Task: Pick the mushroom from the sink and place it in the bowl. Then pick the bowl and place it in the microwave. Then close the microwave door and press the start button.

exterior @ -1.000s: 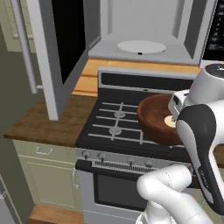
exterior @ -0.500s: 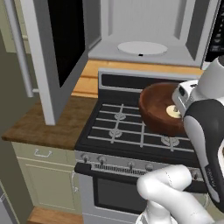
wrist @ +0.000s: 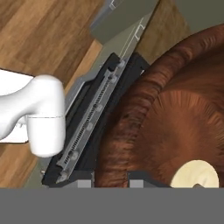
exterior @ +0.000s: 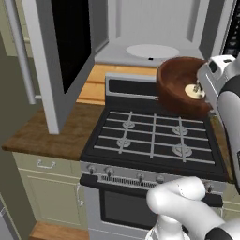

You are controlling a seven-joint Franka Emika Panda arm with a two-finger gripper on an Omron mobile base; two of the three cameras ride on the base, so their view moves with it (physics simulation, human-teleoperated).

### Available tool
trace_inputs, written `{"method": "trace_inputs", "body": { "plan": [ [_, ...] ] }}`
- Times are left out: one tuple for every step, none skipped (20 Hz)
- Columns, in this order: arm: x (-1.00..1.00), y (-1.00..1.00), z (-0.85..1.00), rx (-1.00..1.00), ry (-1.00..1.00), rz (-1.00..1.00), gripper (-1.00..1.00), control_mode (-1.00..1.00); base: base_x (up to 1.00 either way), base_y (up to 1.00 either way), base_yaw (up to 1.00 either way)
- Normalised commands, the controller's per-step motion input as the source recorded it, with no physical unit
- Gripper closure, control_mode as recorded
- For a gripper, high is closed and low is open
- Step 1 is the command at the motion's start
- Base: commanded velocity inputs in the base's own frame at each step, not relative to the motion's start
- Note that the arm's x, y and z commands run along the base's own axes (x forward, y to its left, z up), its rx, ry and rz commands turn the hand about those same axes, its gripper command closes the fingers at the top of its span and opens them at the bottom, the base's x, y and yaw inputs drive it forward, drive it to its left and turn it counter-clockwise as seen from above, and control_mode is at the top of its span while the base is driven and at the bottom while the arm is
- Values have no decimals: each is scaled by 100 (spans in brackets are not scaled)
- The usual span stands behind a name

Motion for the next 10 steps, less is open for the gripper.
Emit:
{"method": "trace_inputs", "body": {
  "plan": [
    [43,0,49,3,-25,0,100,-100,0,0,0],
    [46,0,57,1,-21,0,100,-100,0,0,0],
    [49,0,56,1,-21,0,100,-100,0,0,0],
    [54,0,48,2,-16,0,100,-100,0,0,0],
    [64,0,44,0,-10,0,100,-100,0,0,0],
    [51,0,59,0,-10,0,100,-100,0,0,0],
    [27,0,61,3,-3,0,100,-100,0,0,0],
    [38,0,56,1,0,0,100,-100,0,0,0],
    [44,0,54,1,0,0,100,-100,0,0,0],
    [57,0,58,2,0,0,100,-100,0,0,0]
  ]
}}
